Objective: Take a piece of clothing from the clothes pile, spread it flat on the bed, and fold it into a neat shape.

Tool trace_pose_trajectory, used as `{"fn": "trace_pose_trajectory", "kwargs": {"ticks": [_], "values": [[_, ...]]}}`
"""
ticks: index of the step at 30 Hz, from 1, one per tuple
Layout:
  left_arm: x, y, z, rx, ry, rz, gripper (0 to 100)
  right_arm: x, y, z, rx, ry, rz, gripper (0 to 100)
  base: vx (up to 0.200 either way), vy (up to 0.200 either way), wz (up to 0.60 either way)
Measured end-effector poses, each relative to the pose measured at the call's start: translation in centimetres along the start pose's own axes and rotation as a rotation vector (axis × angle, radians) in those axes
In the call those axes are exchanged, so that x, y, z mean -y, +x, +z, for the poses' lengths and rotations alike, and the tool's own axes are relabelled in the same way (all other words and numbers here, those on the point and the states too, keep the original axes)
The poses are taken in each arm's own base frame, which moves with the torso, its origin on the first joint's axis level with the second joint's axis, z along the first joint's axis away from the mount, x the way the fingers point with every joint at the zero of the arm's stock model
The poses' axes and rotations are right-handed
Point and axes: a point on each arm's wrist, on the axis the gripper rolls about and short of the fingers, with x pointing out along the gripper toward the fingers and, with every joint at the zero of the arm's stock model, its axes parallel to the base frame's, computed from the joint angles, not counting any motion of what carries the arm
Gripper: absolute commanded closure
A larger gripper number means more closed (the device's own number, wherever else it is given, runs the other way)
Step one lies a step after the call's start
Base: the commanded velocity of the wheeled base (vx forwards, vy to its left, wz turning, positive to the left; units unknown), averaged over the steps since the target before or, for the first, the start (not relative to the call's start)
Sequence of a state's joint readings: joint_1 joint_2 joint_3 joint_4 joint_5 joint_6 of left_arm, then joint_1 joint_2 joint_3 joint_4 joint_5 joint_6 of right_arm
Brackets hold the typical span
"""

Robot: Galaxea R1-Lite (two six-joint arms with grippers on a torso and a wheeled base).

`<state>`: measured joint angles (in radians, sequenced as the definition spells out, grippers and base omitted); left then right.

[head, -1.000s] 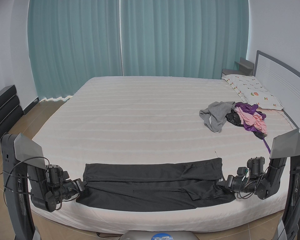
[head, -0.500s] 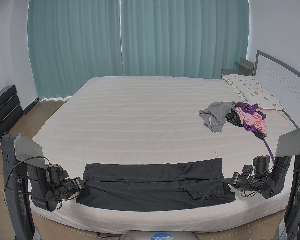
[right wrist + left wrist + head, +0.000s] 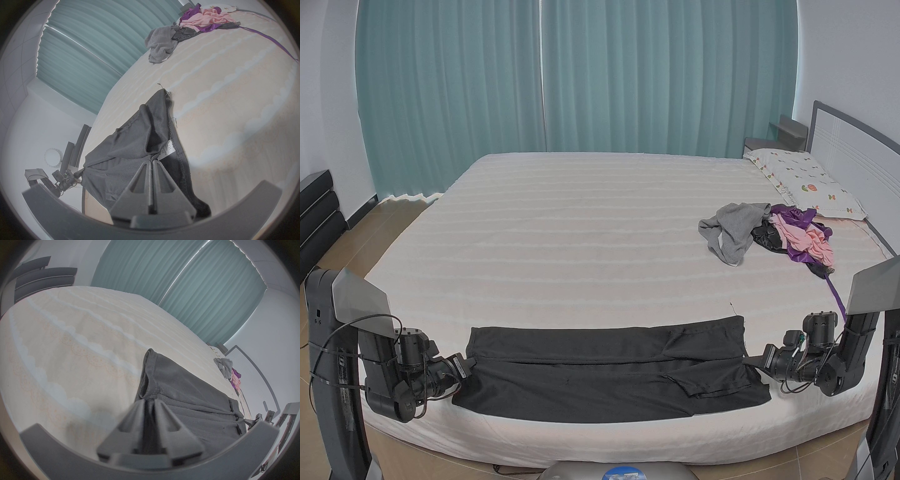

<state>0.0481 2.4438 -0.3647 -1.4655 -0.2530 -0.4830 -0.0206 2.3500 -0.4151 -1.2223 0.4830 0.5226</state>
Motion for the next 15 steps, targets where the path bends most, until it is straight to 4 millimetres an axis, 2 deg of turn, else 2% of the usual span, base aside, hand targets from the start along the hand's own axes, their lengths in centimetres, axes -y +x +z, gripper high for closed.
{"fn": "trace_pose_trajectory", "kwargs": {"ticks": [9, 15], "values": [[-0.1, -0.2, 0.0, 0.000, -0.008, 0.002, 0, 0.0, 0.1, 0.0, -0.004, 0.007, 0.006, 0, 0.000, 0.000, 0.00], [-0.2, -1.5, 0.2, 0.000, -0.063, 0.013, 0, 0.0, -0.2, 0.2, 0.006, 0.055, 0.006, 0, 0.000, 0.000, 0.00]]}}
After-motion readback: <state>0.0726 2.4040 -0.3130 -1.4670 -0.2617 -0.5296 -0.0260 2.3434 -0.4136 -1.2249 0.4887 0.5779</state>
